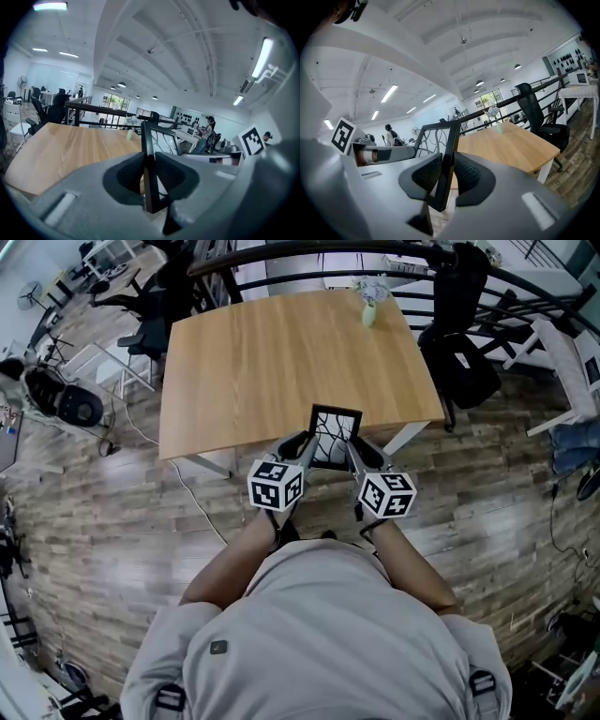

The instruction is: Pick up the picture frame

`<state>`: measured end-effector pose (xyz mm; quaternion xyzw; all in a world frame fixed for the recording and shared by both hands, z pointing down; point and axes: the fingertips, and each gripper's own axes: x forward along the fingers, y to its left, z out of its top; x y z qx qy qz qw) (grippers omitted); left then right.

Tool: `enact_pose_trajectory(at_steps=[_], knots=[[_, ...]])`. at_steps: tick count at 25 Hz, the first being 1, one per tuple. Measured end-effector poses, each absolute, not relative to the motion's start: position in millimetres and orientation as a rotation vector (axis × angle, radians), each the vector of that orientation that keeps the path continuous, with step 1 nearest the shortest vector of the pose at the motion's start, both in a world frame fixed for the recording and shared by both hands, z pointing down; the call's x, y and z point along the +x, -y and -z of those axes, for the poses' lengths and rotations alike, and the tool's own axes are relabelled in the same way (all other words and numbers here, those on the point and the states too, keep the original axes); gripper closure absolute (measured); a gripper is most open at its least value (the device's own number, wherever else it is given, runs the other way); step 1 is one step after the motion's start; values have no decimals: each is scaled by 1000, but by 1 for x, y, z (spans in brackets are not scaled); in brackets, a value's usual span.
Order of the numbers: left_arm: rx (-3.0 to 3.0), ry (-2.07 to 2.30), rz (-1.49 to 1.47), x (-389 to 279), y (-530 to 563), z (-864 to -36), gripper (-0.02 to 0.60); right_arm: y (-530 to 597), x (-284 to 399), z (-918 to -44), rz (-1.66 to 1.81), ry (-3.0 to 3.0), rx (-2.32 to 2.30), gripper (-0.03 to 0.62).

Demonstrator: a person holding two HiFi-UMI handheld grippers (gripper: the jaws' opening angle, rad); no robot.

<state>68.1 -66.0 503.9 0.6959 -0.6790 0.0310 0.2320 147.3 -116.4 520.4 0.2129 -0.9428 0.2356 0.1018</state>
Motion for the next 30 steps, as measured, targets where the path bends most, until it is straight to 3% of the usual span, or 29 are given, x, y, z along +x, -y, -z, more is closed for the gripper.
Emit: enact_pose_trajectory(at_steps=[30], knots=[[1922,1873,-42,31,-118,-485,503,-67,111,-488,-627,2835,656,508]])
